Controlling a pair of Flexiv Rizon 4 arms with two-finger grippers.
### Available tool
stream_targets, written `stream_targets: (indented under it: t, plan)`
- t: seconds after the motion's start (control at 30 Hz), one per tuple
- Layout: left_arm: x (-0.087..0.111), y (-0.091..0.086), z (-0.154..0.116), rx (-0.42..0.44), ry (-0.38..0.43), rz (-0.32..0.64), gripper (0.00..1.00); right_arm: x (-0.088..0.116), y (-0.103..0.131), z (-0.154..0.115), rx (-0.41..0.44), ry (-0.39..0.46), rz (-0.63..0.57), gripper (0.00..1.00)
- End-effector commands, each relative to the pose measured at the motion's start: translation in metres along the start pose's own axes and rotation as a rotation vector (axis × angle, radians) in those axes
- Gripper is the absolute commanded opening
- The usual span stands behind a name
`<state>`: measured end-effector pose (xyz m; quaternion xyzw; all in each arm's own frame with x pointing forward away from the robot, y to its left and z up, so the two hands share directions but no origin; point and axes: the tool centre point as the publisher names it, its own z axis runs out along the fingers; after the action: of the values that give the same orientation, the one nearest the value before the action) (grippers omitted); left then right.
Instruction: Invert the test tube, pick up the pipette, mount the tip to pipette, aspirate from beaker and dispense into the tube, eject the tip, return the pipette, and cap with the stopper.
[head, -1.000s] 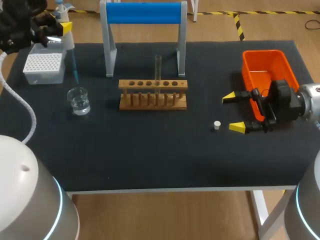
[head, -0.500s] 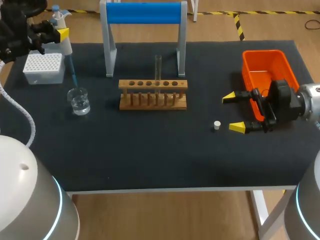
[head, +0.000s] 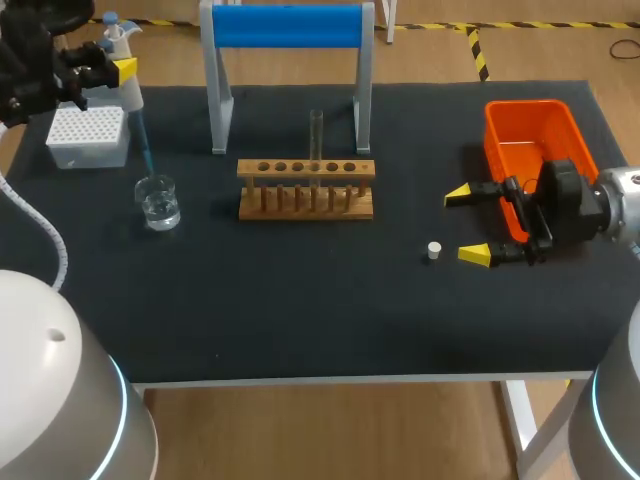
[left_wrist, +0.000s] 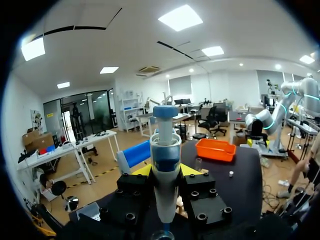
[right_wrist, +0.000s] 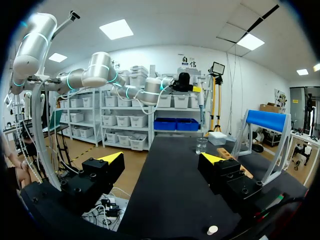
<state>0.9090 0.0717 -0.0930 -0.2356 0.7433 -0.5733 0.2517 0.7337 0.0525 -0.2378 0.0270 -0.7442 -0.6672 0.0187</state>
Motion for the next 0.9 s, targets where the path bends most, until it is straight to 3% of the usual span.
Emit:
stream_targets:
  t: [0.03,0.77,0.9]
  plan:
    - [0.000,0.001,0.000,0.002,-0.001,0.001,0.00,0.001,0.001,-0.001,0.003,-0.001,0.000,1.00]
    - [0.000,0.001,0.000,0.002,-0.001,0.001,0.00,0.001,0.001,-0.001,0.003,-0.001,0.000,1.00]
    - [0.000,0.001,0.000,0.002,-0.001,0.001,0.00,-0.003,0.005,0.021,0.022,-0.009,-0.009,1.00]
